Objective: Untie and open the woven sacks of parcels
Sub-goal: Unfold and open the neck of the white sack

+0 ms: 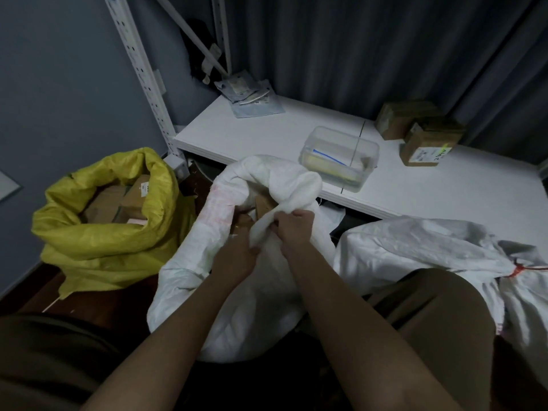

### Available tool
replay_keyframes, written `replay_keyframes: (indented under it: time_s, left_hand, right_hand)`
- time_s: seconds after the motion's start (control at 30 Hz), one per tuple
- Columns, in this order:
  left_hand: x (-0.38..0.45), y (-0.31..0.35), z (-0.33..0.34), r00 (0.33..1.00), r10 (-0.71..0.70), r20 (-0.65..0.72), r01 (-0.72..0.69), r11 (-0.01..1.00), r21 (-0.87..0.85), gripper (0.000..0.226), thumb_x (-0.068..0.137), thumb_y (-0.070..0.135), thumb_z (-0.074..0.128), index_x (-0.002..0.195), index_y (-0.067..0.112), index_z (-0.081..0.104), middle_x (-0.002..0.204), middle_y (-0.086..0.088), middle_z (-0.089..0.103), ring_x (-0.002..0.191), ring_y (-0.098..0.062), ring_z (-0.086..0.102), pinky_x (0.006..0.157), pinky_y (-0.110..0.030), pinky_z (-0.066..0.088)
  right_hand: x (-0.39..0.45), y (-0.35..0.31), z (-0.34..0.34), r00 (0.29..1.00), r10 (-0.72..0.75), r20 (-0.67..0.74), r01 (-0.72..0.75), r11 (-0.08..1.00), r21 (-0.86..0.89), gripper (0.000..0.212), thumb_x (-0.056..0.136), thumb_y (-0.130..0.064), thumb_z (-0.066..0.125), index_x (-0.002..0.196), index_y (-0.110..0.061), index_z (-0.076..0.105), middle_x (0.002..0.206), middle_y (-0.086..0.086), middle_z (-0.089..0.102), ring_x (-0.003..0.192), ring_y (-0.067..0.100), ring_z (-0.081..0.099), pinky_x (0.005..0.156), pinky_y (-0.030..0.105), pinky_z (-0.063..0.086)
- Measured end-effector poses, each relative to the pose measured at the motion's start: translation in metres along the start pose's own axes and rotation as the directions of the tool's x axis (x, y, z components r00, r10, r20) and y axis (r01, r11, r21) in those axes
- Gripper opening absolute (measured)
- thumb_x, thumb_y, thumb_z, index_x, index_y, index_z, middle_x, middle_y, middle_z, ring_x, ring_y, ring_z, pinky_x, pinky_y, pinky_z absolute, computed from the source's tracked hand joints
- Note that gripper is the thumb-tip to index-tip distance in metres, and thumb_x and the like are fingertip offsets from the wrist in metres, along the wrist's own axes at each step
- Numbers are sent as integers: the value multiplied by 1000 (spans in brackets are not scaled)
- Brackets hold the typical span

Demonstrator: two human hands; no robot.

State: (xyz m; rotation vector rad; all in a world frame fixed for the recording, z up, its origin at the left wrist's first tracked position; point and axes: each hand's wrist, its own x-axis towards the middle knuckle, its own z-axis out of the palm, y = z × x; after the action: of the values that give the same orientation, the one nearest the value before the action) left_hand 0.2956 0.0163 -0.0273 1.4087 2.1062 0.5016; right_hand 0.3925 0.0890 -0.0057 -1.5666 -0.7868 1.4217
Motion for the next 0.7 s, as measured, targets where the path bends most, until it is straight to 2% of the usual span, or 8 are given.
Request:
replay_keyframes:
  time_s: [0.13,0.2,0.3,0.37,0.4,0.5,0.63,0.7]
  left_hand:
    - [22,-9,0,994,47,-104,-42,998,44,31,100,23,43,121,4,56,120,-12,61,109,-24,57,95,-26,37]
    - [35,-18,-1,996,73,-45,-71,996,49,29,99,24,45,116,5,60,114,-12,63,106,-24,59,96,-30,41]
    - [53,-34,-5,979,199,34,-199,980,-22,30,95,21,50,105,-2,65,103,-20,66,97,-34,62,90,-41,47]
    - [65,-43,-9,961,243,135,-245,970,-6,27,94,9,52,115,-5,60,112,-23,63,105,-36,59,92,-32,42]
    - [70,-45,-13,945,266,189,-268,963,-13,29,93,5,54,120,-5,58,117,-22,61,108,-34,57,90,-26,39]
    - [89,-51,-23,902,277,330,-264,961,-86,36,90,9,61,125,2,57,121,-16,60,110,-23,55,86,-15,33]
    - [100,-58,-27,900,87,427,-64,996,-69,59,83,41,68,132,14,50,130,-6,54,121,-21,49,99,-25,35]
    - [91,-53,-23,894,-43,446,-5,994,106,80,79,55,66,141,17,35,139,-6,43,129,-23,39,104,-31,33]
  right_hand:
    - [11,6,4,960,-270,79,280,897,-341,31,84,-5,58,103,-14,37,90,4,54,78,16,53,72,35,48]
    - [23,10,-3,831,-463,307,551,616,-563,28,85,-8,56,111,-14,46,99,9,52,81,18,51,69,33,44]
    - [50,7,-13,373,-585,720,855,-85,-511,37,78,-18,53,113,-12,64,104,13,56,89,28,51,79,38,46]
    - [73,4,-12,124,-424,897,903,-326,-279,42,79,-33,49,111,-14,69,107,13,62,98,33,54,95,41,38]
    - [79,1,-9,136,-276,951,903,-361,-234,46,83,-41,47,116,-16,66,109,11,63,103,33,54,100,40,34]
    - [95,-8,8,365,161,917,892,-343,-295,48,95,-49,45,136,-23,49,116,6,63,107,25,55,85,28,33]
    - [121,-8,29,394,168,904,915,-167,-368,36,98,-41,45,124,-21,59,114,4,65,102,21,57,73,20,26]
    - [139,0,29,417,164,894,908,-116,-402,34,98,-38,46,121,-19,62,111,6,66,101,23,58,73,21,28]
